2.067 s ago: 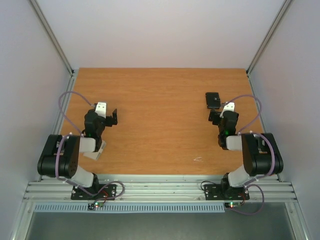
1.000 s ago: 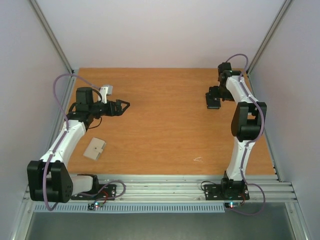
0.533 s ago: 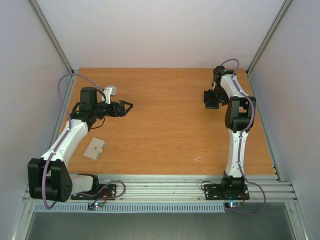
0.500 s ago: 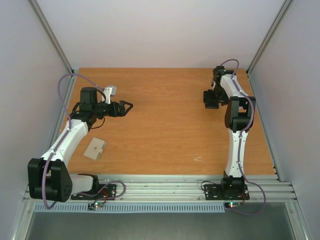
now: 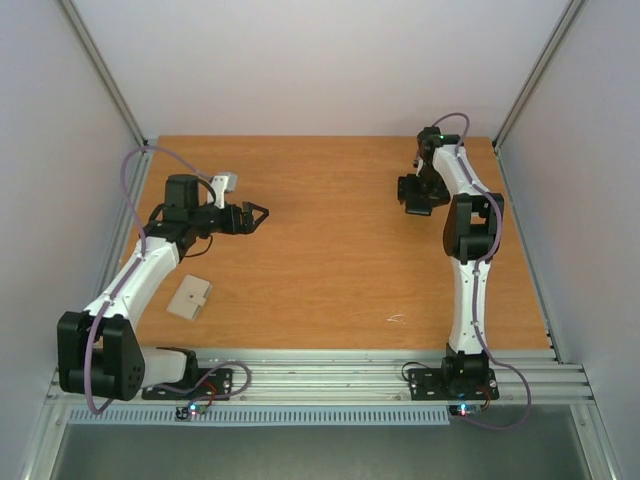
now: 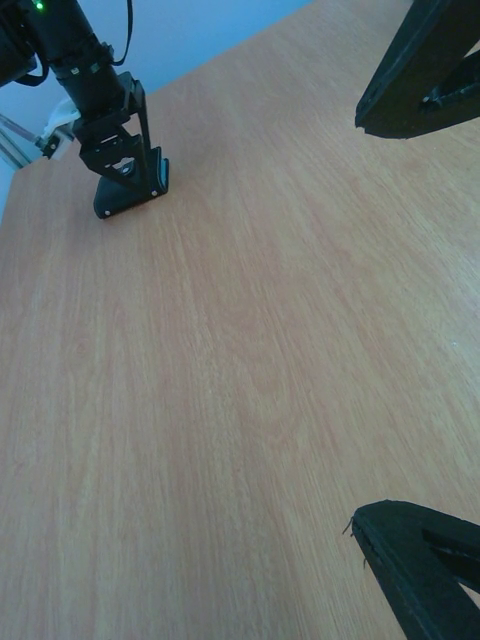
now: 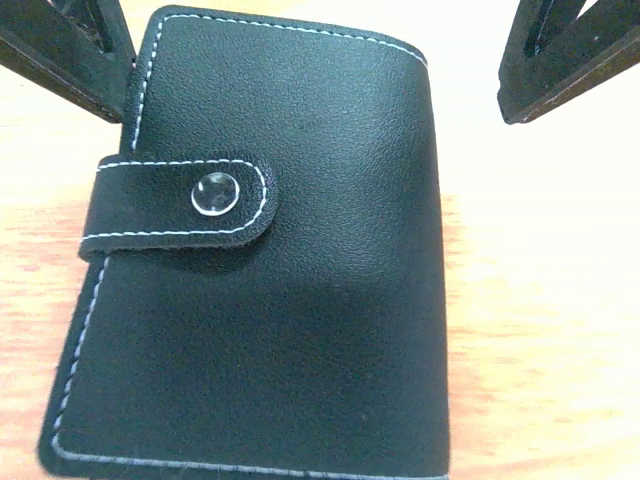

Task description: Take the credit cards out of the card holder

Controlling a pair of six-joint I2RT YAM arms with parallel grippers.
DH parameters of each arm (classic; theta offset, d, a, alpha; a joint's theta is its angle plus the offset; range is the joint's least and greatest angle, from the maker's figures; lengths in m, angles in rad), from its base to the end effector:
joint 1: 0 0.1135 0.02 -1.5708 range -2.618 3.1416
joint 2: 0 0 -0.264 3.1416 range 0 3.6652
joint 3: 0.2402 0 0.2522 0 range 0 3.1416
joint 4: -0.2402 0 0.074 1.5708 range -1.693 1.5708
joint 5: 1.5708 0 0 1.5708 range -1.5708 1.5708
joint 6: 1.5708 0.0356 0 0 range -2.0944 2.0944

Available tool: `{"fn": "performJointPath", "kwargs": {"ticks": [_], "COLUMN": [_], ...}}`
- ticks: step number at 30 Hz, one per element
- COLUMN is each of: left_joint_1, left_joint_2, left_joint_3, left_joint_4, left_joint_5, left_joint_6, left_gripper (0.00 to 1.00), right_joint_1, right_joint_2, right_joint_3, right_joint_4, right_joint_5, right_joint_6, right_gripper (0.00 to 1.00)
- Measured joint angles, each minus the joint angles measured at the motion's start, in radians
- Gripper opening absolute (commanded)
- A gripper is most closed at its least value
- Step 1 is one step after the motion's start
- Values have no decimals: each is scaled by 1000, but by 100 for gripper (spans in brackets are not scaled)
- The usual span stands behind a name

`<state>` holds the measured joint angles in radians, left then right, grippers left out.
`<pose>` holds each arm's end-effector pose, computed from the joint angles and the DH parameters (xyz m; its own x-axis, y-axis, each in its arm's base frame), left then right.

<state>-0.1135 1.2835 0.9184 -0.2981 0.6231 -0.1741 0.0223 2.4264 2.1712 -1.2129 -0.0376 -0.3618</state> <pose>0.2724 -0.0520 0.2719 -0.6975 -0.0621 -0.7139 0.4346 0.7554 -0.4903 0.4826 0.0121 0.1738 -0.9209 -0.3743 -0.1091 -0.3764 0.9264 -0.0013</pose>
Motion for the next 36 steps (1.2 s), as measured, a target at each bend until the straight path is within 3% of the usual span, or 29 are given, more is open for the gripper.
{"fn": "performJointPath", "kwargs": {"ticks": [10,13,18,25,30,36], "left_joint_1": [-6,-8,-12,-12,-11,-32], "left_joint_2": [2,8,13,11,-28,-92], "left_joint_3": [0,2,2,17,53,53], "left_joint_4": [3,4,23,72,110,251], "left_joint_5": [-3,-4,8,-10,-74,-21], "left_joint_6": [5,8,7,-20,-84,-230], "left_gripper": [99,99,99,99,98,99], "right_joint_1": [22,20,23,53,125,363], "right_joint_2": [53,73,75,45,-113,-520], "right_joint_3": [67,76,77,39,-61,-246], "right_joint_4": [-48,-55,-53,-44,-14,164], "right_joint_5": [128,124,112,120,120,126], "right_joint_6": [35,40,39,17,-1,-39], "right_gripper": [97,90,64,61,61,62]}}
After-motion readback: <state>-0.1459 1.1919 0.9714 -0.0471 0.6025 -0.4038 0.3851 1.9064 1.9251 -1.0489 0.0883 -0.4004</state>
